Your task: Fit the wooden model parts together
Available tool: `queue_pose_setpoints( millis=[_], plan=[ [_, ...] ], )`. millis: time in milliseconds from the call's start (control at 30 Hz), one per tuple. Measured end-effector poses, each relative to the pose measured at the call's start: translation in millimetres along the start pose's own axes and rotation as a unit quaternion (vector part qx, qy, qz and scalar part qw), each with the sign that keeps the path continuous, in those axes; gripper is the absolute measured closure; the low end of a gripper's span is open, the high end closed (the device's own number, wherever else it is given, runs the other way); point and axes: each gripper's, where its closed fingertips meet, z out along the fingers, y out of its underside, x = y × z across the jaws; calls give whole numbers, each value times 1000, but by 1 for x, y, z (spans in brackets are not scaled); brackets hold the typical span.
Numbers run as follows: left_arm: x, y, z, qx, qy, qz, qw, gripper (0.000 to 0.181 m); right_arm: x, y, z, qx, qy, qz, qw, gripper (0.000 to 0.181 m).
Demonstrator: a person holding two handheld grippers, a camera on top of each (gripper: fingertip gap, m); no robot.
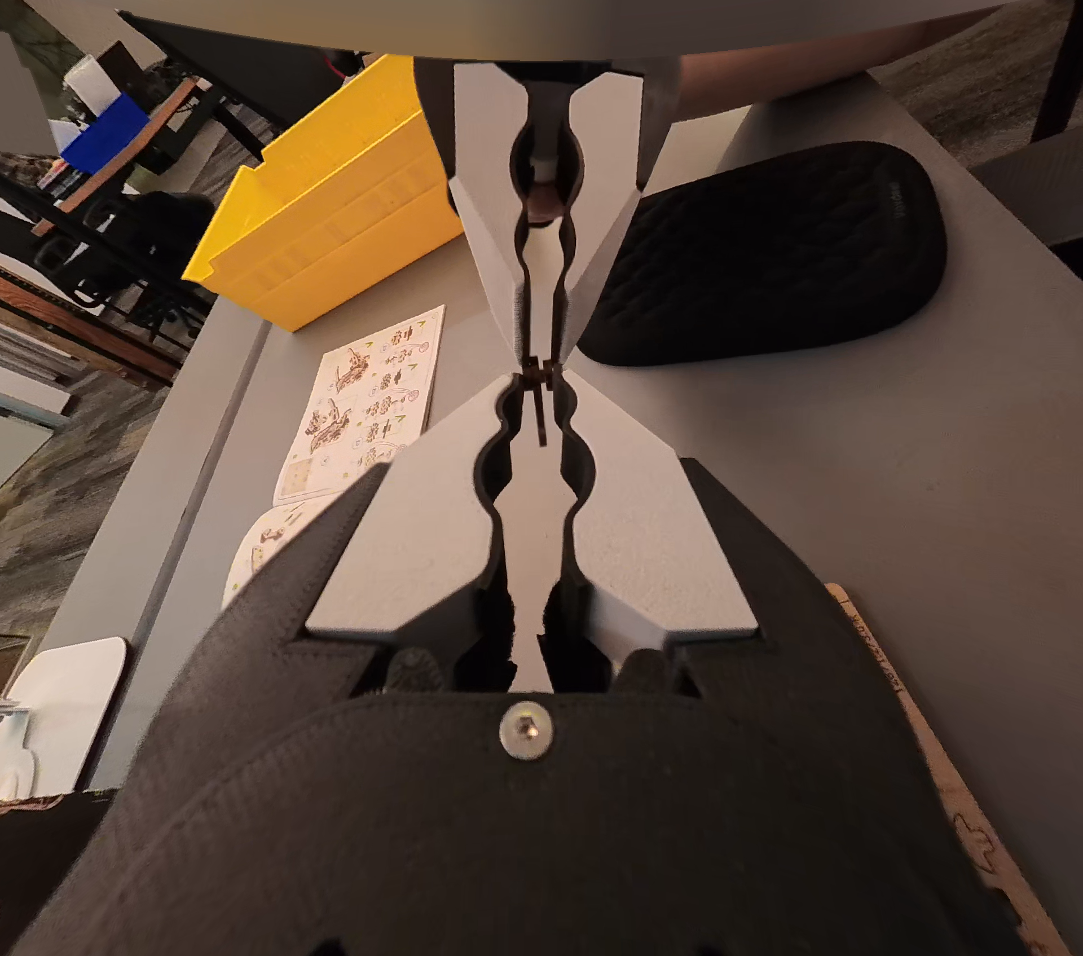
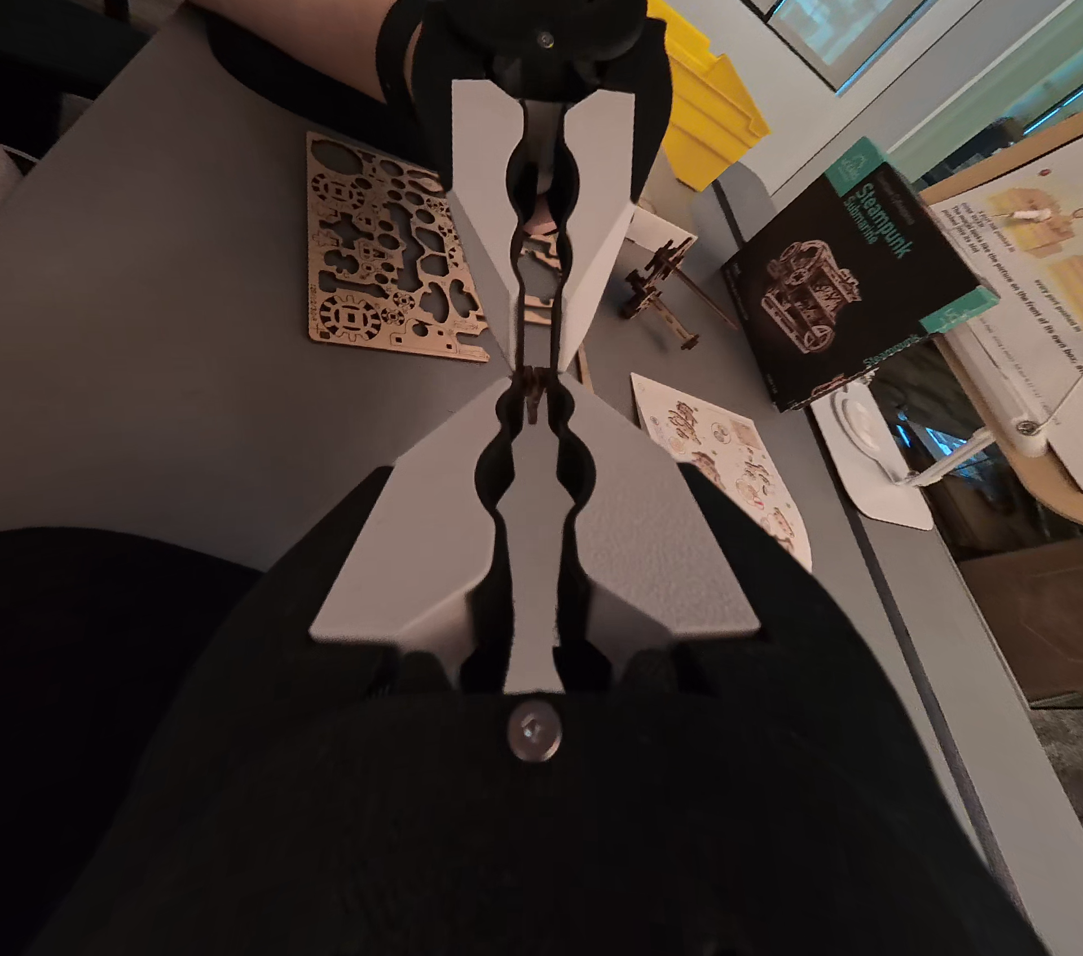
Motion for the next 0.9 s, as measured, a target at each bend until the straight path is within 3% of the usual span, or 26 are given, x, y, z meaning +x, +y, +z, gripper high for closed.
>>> queue_pose_setpoints(
  millis=[167, 333, 467, 800, 900],
  plan=[
    [-6, -14, -6, 51, -12, -25, 998, 173, 7, -14, -7, 55, 2, 42, 998, 176],
    [-11, -6, -5, 46, -22, -35, 998, 171, 14, -16, -9, 88, 5, 84, 993, 176],
    [-12, -13, -7, 63, -19, -53, 996, 174, 15, -17, -10, 97, 9, 82, 992, 176],
    [-15, -3, -1, 35, -31, -57, 997, 180, 16, -18, -8, 104, 28, 63, 992, 176],
    [-12, -5, -1, 41, -27, -49, 998, 170, 14, -19, -8, 99, 38, 39, 994, 176]
  ],
)
